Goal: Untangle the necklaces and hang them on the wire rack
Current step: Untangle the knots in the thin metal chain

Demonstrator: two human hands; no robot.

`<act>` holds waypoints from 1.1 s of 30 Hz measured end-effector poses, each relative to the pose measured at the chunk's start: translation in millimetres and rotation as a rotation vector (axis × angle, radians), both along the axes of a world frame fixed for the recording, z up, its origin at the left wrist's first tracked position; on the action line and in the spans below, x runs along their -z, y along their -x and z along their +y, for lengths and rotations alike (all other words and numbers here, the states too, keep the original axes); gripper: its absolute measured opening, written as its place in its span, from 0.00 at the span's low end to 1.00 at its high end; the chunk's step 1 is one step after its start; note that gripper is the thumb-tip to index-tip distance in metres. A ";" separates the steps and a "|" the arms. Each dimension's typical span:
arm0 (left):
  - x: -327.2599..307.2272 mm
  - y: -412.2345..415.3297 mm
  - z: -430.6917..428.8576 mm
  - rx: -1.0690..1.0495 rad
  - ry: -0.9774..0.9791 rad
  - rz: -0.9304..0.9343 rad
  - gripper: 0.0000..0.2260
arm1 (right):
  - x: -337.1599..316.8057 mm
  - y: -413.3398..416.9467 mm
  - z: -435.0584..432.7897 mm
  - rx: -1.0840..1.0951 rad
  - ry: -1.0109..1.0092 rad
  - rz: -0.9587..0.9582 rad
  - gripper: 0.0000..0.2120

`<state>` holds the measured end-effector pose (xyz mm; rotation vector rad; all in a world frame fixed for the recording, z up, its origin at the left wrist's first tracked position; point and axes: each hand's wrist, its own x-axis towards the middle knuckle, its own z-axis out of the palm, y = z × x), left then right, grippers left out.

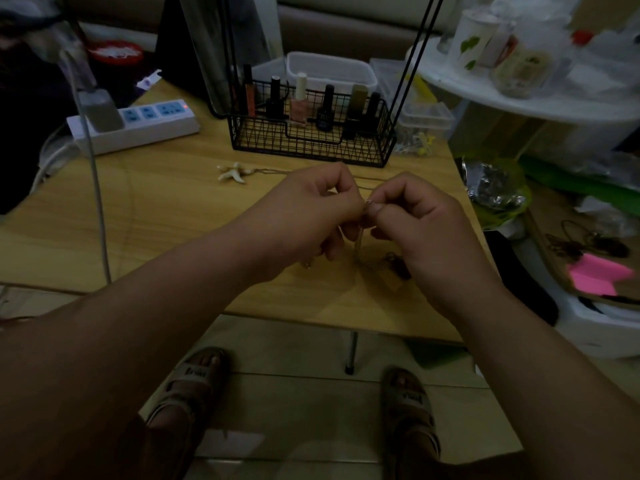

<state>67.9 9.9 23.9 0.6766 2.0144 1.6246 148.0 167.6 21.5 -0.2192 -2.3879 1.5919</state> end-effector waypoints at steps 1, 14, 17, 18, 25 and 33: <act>-0.7 -1.1 1.2 0.013 -0.001 -0.035 0.05 | 0.6 0.7 -2.0 -0.011 0.077 -0.014 0.04; 2.3 0.4 -2.5 -0.005 -0.022 -0.074 0.05 | -8.6 -1.1 -1.2 -0.165 0.068 -0.239 0.07; 4.2 -0.9 -1.2 -0.002 0.040 -0.009 0.05 | -9.6 -2.2 1.3 -0.139 0.059 -0.196 0.05; 3.6 -0.5 -0.8 0.006 0.057 0.001 0.04 | -8.8 -2.0 2.3 -0.120 0.050 -0.171 0.05; 1.6 1.6 -2.2 0.020 0.156 0.170 0.02 | -4.1 -1.3 3.8 -0.012 -0.140 -0.071 0.04; 1.0 7.5 -1.9 0.098 -0.088 -0.284 0.04 | -8.9 -1.3 -0.4 -0.116 0.050 -0.167 0.02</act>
